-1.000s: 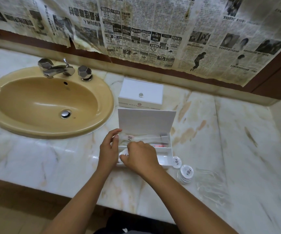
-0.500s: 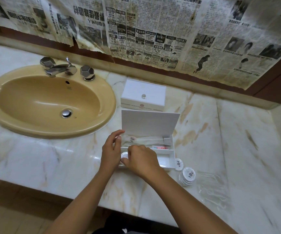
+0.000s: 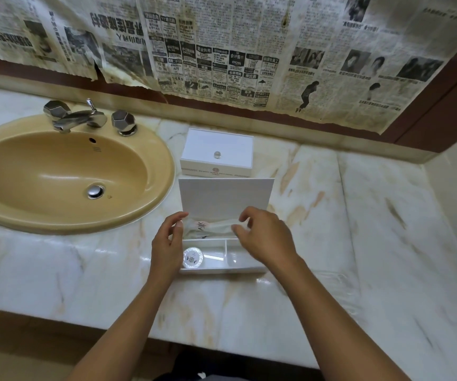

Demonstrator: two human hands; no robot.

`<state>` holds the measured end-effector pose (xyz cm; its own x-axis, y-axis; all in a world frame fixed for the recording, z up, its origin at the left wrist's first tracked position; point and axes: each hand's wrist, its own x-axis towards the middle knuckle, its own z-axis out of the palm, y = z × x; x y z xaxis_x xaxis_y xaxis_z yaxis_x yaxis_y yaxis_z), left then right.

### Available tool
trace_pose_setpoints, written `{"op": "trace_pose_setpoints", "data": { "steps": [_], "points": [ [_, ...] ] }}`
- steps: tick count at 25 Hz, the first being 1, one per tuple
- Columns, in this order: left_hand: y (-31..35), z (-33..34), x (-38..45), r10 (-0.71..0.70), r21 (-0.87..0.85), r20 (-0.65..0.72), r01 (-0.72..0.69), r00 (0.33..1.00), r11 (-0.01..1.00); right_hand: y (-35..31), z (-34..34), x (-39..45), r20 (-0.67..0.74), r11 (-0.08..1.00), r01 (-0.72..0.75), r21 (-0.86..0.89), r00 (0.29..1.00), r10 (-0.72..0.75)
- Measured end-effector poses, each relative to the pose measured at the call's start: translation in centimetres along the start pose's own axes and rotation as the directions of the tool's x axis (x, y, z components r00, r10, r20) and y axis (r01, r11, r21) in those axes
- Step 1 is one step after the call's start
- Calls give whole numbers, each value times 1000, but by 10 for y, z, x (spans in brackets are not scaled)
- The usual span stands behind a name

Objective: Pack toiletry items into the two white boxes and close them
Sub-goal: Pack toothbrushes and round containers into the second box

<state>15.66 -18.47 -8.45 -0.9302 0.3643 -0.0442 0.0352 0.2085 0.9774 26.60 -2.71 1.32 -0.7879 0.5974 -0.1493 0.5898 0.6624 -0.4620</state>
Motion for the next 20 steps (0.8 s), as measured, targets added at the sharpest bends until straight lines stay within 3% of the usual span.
{"op": "trace_pose_setpoints", "data": {
  "steps": [3, 9, 16, 20],
  "points": [
    [0, 1, 0, -6, 14, -3, 6, 1000, 1000, 35, -8, 4, -47, 995, -100, -27, 994, 98],
    [-1, 1, 0, 3, 19, -7, -3, 1000, 1000, 72, -11, 9, 78, 973, -223, -59, 971, 227],
    [-1, 1, 0, 9, 23, -3, -9, 1000, 1000, 87, 4, 0, 287, 945, -219, -244, 914, 286],
    [-1, 0, 1, 14, 38, -2, -14, 1000, 999, 90, 18, 2, 270, 946, -194, -260, 926, 265]
  ]
}}
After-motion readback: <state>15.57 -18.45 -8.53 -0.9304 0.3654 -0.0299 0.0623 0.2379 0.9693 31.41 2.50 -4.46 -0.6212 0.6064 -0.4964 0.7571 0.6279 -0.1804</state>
